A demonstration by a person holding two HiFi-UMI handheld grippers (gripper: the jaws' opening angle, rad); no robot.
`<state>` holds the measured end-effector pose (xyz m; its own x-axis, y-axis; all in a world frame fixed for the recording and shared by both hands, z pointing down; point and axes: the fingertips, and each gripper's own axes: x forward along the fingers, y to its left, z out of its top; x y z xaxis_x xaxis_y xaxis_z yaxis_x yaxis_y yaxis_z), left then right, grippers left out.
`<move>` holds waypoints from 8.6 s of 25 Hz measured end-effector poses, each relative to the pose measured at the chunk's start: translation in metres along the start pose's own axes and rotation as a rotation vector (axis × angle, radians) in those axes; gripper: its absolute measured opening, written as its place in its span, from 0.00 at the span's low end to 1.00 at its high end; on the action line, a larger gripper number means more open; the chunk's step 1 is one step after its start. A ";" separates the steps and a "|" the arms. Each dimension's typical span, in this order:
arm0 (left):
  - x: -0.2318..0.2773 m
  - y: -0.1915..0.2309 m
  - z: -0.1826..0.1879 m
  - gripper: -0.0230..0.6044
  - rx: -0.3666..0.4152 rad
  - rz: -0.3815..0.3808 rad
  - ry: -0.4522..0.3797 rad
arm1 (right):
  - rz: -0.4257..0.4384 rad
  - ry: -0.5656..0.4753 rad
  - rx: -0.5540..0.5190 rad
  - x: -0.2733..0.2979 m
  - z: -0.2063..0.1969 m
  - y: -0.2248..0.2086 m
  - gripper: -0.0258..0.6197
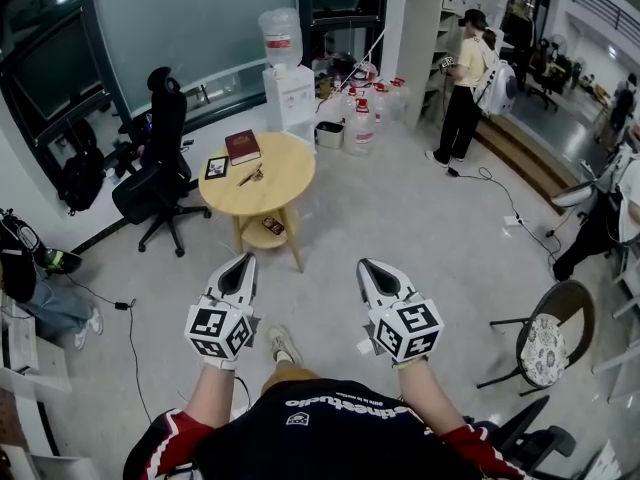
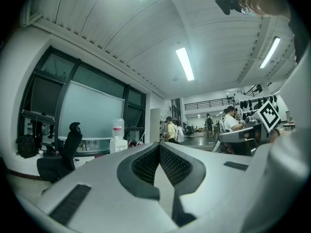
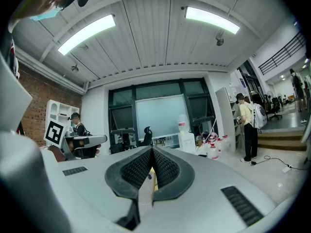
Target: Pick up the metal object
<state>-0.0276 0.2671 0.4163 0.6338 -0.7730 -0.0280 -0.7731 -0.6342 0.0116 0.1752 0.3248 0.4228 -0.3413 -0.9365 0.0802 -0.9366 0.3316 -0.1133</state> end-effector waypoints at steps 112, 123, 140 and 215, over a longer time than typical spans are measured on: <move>0.285 0.405 -0.018 0.06 -0.090 -0.061 -0.014 | -0.034 0.132 -0.108 0.494 0.045 -0.023 0.09; 0.297 0.421 -0.024 0.06 -0.074 0.041 -0.008 | 0.079 0.096 -0.112 0.540 0.051 -0.034 0.09; 0.378 0.434 -0.004 0.06 -0.028 0.138 -0.021 | 0.255 0.041 -0.141 0.620 0.080 -0.080 0.09; 0.447 0.481 -0.127 0.06 0.024 0.515 0.143 | 0.902 0.500 -0.793 0.845 -0.314 -0.127 0.28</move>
<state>-0.1131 -0.3856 0.5367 0.1681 -0.9794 0.1117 -0.9843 -0.1730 -0.0351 -0.0193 -0.4728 0.8163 -0.7032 -0.2628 0.6606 -0.0954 0.9556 0.2786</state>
